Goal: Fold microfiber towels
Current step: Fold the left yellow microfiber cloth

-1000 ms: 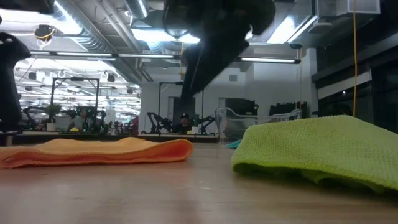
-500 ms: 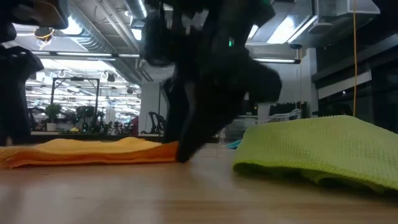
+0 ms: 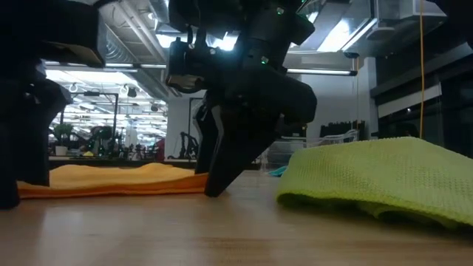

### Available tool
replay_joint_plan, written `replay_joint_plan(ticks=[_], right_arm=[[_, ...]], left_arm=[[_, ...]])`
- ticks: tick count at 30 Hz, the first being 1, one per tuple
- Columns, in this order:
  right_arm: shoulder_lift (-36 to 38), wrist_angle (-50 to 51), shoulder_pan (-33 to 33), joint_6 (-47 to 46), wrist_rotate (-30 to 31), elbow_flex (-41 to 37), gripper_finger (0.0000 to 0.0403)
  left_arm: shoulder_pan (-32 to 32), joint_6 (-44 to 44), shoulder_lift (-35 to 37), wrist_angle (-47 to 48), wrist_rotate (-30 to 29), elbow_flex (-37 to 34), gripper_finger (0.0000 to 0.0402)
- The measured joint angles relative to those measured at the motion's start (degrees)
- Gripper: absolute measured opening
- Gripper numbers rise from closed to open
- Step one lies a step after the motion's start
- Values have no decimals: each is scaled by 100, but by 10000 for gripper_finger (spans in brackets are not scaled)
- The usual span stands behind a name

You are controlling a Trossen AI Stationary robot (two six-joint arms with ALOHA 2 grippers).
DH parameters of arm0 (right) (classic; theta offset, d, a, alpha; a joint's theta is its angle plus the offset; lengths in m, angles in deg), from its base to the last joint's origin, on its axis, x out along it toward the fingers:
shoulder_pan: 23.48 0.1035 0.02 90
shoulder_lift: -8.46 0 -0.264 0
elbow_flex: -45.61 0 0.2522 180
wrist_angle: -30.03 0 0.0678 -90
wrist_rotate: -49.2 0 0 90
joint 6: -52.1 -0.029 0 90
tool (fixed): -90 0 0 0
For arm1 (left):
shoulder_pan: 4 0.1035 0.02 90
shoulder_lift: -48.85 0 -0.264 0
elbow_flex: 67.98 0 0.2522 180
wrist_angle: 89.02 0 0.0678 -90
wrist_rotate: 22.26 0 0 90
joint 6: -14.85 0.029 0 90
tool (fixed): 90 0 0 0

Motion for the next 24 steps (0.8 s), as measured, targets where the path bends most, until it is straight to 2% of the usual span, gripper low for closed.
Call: replay_joint_plan(ticks=[4,10,20,24], right_arm=[[-7,9,3,7,7,-3,259],[-9,35,5,8,17,-5,210],[-9,86,308,-14,126,-16,98],[-9,96,437,-423,360,-20,40]], left_arm=[[-15,-4,-20,-9,-201,-7,204],[-29,-6,-4,163,-219,-10,183],[-40,30,-9,94,-421,-20,83],[-44,33,-13,-6,-427,-38,30]])
